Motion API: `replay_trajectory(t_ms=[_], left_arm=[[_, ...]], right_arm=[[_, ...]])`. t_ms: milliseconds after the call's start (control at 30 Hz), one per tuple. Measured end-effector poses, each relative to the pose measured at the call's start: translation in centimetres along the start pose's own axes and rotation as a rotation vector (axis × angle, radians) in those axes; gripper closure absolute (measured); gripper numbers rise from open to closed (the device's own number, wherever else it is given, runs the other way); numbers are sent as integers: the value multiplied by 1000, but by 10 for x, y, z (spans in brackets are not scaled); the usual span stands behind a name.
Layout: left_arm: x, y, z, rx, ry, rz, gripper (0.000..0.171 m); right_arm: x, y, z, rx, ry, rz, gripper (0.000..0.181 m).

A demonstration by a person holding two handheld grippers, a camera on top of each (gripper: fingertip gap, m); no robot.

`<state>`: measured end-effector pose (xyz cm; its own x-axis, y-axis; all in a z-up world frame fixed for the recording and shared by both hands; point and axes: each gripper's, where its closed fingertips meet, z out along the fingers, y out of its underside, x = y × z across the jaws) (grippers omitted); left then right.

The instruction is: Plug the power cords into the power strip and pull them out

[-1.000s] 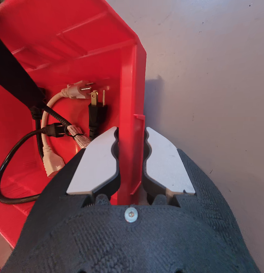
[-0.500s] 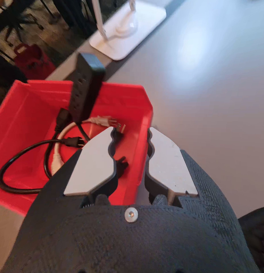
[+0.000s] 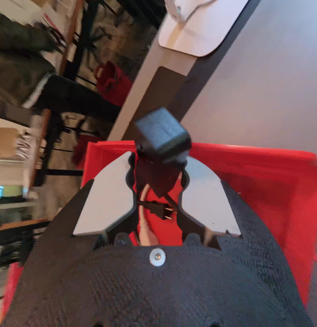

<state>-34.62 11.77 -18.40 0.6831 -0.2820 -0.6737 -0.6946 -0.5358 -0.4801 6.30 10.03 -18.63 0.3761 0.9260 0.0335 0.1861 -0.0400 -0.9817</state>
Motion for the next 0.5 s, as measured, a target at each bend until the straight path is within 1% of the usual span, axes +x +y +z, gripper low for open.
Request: replay_trajectory(t_ms=[33,133,300,400,500], left_arm=[[-2,-1,2,-3,-16,19,122],[-5,0,7,-3,-35,-17,126],[-16,1,7,58,-143,-57,129],[-27,-4,-5,102,-198,-101,135],[-46,-12,-26,141,-250,-158,138]], right_arm=[[0,1,0,-1,-2,3,140],[-2,2,0,0,-10,4,141],[-3,0,0,7,-15,-1,143],[-1,0,-2,6,-4,-7,144],[3,-2,-4,21,3,9,146]])
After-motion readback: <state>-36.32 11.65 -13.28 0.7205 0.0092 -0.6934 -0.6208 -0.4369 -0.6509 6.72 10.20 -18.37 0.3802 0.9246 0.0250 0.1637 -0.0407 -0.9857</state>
